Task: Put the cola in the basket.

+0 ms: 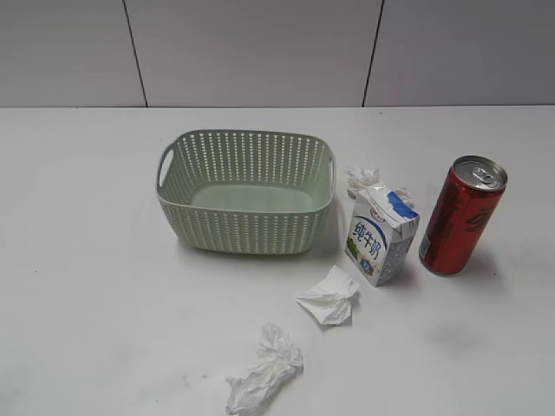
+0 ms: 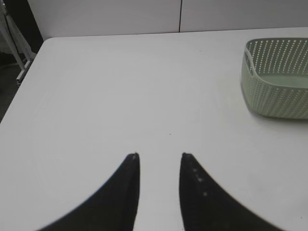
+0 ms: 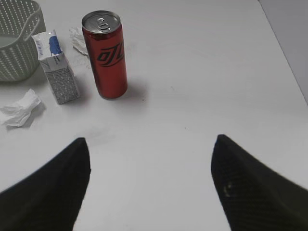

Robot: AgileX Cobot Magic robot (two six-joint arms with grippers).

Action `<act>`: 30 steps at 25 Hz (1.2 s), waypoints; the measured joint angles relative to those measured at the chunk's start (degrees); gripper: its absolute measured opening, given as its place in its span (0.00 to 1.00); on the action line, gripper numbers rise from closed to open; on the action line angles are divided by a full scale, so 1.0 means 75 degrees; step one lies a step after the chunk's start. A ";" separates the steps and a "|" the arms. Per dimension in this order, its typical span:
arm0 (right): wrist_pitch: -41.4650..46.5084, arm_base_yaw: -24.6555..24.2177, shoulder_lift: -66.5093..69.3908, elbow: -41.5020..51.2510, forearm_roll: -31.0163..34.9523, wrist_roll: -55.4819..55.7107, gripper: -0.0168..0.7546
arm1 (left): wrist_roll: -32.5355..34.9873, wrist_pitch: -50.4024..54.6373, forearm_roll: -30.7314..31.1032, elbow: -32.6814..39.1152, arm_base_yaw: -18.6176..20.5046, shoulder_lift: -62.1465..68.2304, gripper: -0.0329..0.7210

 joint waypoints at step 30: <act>-0.0584 0.0000 0.4062 -0.1007 0.0181 0.0005 0.79 | 0.0000 0.0000 0.0000 0.0000 0.0000 0.0000 0.35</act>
